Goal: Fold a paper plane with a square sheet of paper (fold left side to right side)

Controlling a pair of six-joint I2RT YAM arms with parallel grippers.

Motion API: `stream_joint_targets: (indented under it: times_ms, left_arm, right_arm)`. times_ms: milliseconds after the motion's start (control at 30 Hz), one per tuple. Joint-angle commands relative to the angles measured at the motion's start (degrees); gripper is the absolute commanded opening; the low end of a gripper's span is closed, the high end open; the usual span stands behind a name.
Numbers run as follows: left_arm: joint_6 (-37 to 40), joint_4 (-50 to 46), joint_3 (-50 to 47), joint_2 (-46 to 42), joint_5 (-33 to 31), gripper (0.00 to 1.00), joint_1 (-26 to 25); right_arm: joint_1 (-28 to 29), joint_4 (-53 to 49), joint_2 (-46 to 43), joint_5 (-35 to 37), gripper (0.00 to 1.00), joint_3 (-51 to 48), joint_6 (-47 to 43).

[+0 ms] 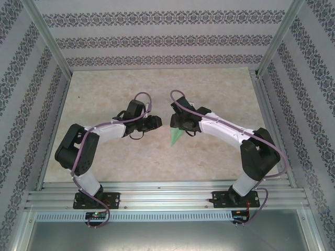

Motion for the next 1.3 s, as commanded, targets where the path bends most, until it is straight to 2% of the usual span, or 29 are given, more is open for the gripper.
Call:
stream_joint_targets:
  times_ms: [0, 300, 833, 1267]
  left_arm:
    - [1.81, -1.59, -3.45, -4.04, -5.66, 0.43, 1.23]
    - [2.88, -2.17, -6.77, -7.17, -6.53, 0.44, 1.53]
    - [4.07, -3.15, -7.18, -7.08, -6.41, 0.45, 1.54]
    - [4.44, -4.49, -6.39, -6.73, -6.47, 0.45, 1.55]
  right_arm:
    - [1.81, -3.32, 5.00, 2.78, 0.65, 3.22, 2.48]
    - [3.70, -8.35, 13.59, 6.65, 0.72, 8.22, 2.90]
    - [4.73, -14.09, 22.87, 9.18, 0.69, 16.41, 0.42]
    - [4.66, -12.95, 20.38, 9.12, 0.47, 13.91, 0.43]
